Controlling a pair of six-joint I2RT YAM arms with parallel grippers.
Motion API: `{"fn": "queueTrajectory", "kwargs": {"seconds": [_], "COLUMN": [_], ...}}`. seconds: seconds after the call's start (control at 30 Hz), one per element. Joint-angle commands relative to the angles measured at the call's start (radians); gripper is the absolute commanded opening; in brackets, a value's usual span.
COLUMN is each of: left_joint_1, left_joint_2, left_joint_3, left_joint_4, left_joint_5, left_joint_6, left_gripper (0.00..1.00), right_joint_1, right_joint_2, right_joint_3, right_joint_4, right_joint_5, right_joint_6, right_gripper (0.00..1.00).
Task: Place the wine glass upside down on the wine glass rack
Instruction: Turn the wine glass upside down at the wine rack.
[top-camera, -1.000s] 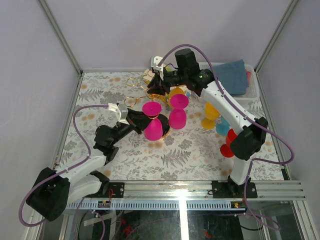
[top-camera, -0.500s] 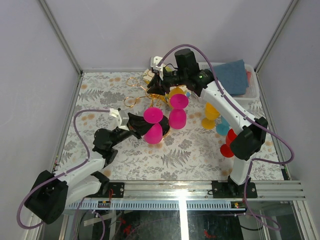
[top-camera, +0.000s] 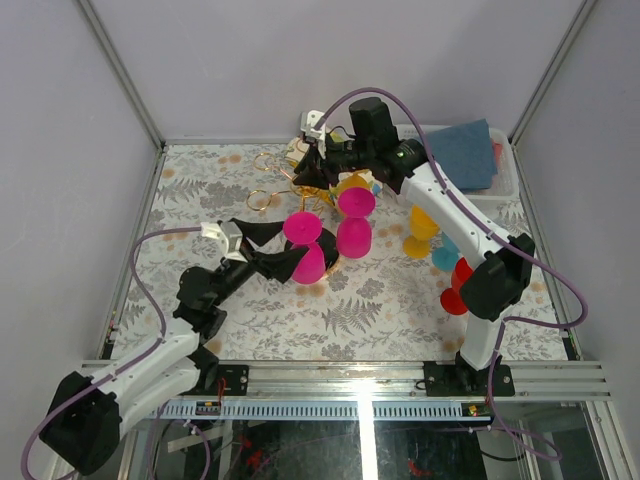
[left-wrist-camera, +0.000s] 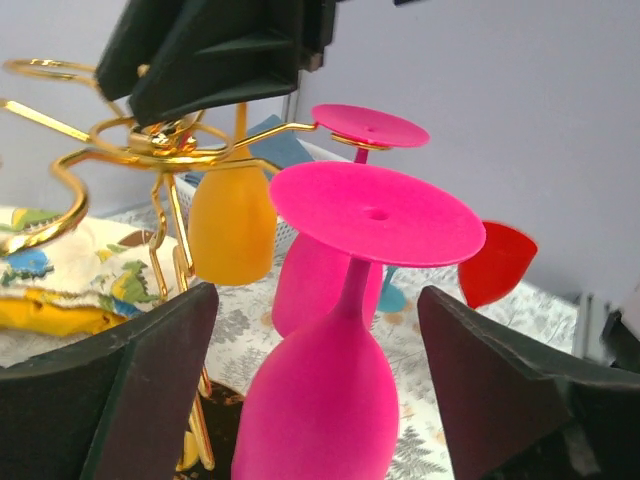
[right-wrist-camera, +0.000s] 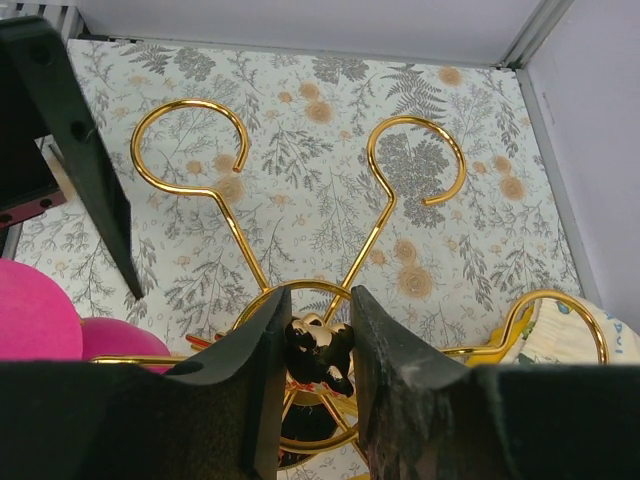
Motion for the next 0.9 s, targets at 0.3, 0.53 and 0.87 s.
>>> {"fn": "queueTrajectory", "kwargs": {"seconds": [0.3, 0.53, 0.87], "left_joint_1": [-0.004, -0.004, -0.004], "left_joint_2": [-0.378, -0.492, -0.440], "left_joint_3": [0.030, 0.112, 0.329], "left_joint_4": [-0.525, -0.780, -1.085], "left_joint_5": [-0.372, -0.482, -0.575], "left_joint_6": [-0.057, -0.076, -0.112], "left_gripper": [1.00, 1.00, 1.00], "right_joint_1": [-0.001, 0.006, 0.058], "right_joint_2": [-0.072, -0.149, -0.290], "right_joint_3": [-0.076, -0.165, -0.346], "right_joint_4": [0.087, 0.222, 0.453], "right_joint_5": [0.167, 0.246, 0.554], "right_joint_6": [0.147, 0.282, 0.586], "right_gripper": [0.70, 0.84, 0.85]}}
